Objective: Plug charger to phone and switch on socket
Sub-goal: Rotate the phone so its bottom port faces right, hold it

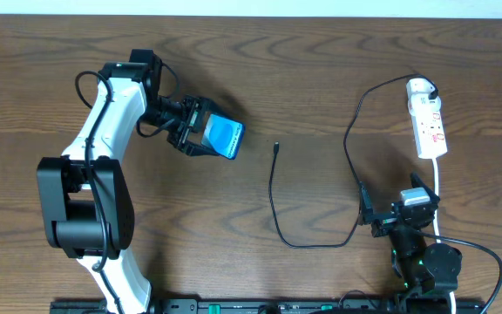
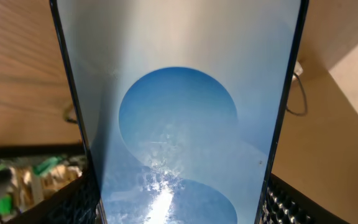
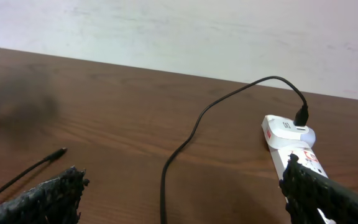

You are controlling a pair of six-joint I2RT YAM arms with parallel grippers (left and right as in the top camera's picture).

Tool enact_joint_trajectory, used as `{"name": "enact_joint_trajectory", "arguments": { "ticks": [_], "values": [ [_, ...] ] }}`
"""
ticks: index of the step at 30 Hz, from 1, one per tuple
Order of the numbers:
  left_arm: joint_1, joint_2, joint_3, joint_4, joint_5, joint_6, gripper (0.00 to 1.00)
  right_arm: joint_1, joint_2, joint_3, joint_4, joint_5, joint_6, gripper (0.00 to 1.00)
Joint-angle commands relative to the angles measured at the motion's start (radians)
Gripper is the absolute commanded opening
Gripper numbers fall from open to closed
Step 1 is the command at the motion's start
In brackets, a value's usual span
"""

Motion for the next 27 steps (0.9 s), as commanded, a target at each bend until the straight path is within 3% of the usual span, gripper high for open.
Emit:
{"name": "enact_joint_trajectory", "arguments": {
  "ticks": [1, 14, 27],
  "values": [
    [0.002, -0.019, 0.007, -0.006, 0.117, -0.066, 0.64, 0.006, -0.005, -0.001, -0.005, 0.004, 0.009, 0.99],
    [0.002, -0.019, 0.007, -0.006, 0.135, -0.208, 0.64, 0.006, -0.005, -0.001, -0.005, 0.004, 0.009, 0.99],
    [0.002, -0.019, 0.007, -0.006, 0.135, -0.267, 0.64, 0.006, -0.005, -0.001, -0.005, 0.004, 0.009, 0.99]
  ]
}}
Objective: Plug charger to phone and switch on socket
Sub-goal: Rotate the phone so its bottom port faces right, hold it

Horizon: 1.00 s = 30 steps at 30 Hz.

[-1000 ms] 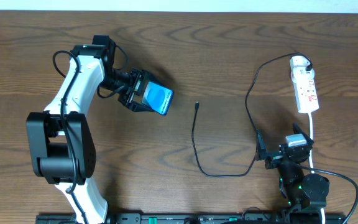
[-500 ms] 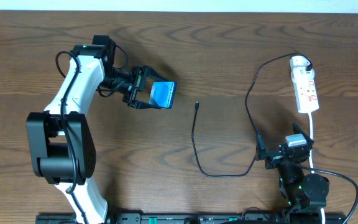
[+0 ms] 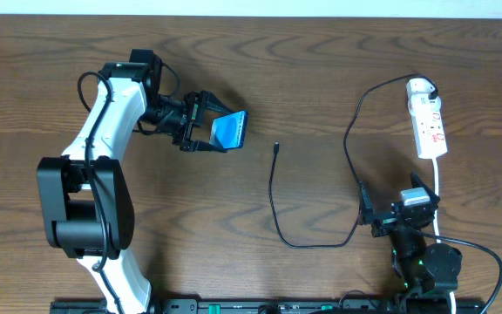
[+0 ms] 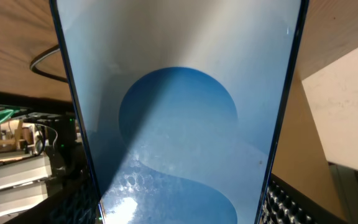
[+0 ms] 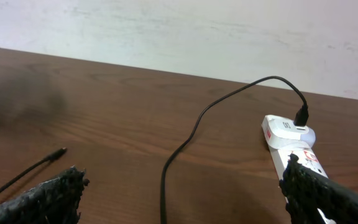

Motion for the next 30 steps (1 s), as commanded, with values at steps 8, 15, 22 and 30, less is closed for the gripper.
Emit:
{"name": "enact_joint_trajectory", "arguments": {
  "ticks": [8, 15, 22, 30],
  "values": [
    [0.002, -0.019, 0.007, -0.006, 0.086, -0.028, 0.64, 0.006, -0.005, -0.001, -0.005, 0.004, 0.009, 0.99],
    [0.002, -0.019, 0.007, -0.006, 0.088, -0.028, 0.64, 0.006, -0.005, -0.001, -0.005, 0.004, 0.009, 0.99],
    [0.002, -0.019, 0.007, -0.006, 0.089, -0.032, 0.64, 0.006, -0.005, -0.001, -0.005, 0.004, 0.009, 0.99],
    [0.002, -0.019, 0.007, -0.006, 0.126, -0.043, 0.64, 0.006, -0.005, -0.001, -0.005, 0.004, 0.009, 0.99]
  ]
}}
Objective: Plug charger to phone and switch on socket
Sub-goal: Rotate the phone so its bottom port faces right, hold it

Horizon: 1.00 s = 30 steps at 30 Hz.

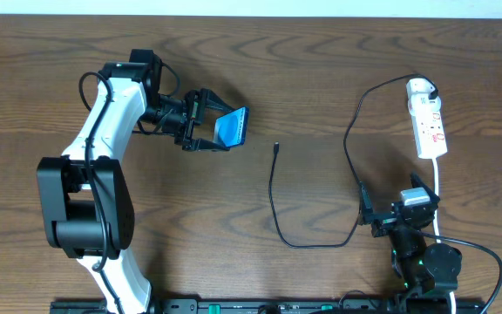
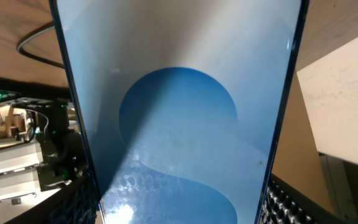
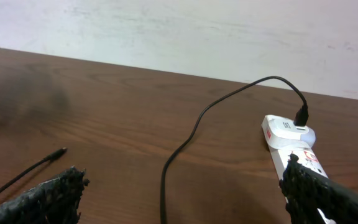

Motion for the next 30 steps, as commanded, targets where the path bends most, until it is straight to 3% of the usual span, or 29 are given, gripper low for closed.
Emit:
{"name": "enact_joint_trajectory", "arguments": {
  "ticks": [1, 30],
  "values": [
    [0.002, -0.019, 0.007, -0.006, 0.072, -0.019, 0.64, 0.006, -0.005, -0.001, -0.005, 0.004, 0.009, 0.99],
    [0.002, -0.019, 0.007, -0.005, 0.065, -0.024, 0.60, 0.006, -0.005, -0.001, -0.005, 0.004, 0.009, 0.99]
  ]
}}
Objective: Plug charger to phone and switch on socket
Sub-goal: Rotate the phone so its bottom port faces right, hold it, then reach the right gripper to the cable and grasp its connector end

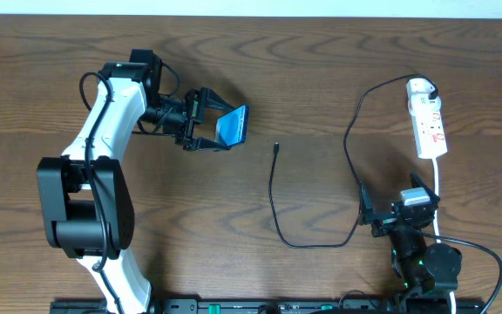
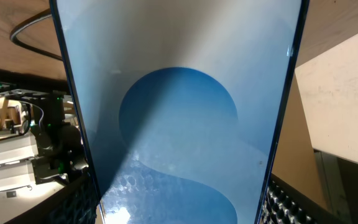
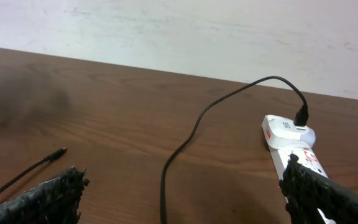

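My left gripper (image 1: 209,127) is shut on a phone (image 1: 232,127) with a blue screen, held tilted on edge above the table's left half. The phone (image 2: 179,112) fills the left wrist view between the two pads (image 2: 284,202). A black charger cable (image 1: 273,205) lies on the wood; its free plug (image 1: 276,148) rests a little right of the phone. The cable runs to a white socket strip (image 1: 427,122) at the far right. My right gripper (image 1: 396,215) stands open near the front right, with the cable (image 3: 179,155) and the strip (image 3: 291,140) ahead of it.
The wooden table (image 1: 321,61) ends at a pale wall (image 3: 197,31) behind the strip. A white lead (image 1: 440,187) runs from the strip toward the right arm's base. A black rail (image 1: 234,306) lines the front edge.
The phone has tipped very slightly further in my left gripper; the background behind it in the left wrist view shifted a little. The right arm, the cable and the strip have not moved.
My left gripper held the phone with its screen partly facing up, left of centre. A second later the phone stood more on edge and a bit further right and back. It has stayed near there, tilting slightly. The right gripper stayed open and still throughout.
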You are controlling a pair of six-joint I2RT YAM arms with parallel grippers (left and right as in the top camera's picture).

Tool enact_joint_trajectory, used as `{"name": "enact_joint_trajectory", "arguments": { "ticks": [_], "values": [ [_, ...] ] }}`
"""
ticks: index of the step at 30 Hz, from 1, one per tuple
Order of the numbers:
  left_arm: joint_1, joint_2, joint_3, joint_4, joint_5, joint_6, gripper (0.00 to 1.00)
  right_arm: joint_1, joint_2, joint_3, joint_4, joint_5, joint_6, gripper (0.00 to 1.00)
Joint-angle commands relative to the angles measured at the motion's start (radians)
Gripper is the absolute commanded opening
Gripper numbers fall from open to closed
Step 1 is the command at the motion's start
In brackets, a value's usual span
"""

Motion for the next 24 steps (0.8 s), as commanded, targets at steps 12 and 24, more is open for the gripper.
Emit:
{"name": "enact_joint_trajectory", "arguments": {
  "ticks": [12, 24],
  "values": [
    [0.002, -0.019, 0.007, -0.002, 0.010, -0.005, 0.60, 0.006, -0.005, -0.001, -0.005, 0.004, 0.009, 0.99],
    [0.001, -0.019, 0.007, -0.002, -0.194, -0.005, 0.60, 0.006, -0.005, -0.001, 0.004, 0.008, 0.008, 0.99]
  ]
}}
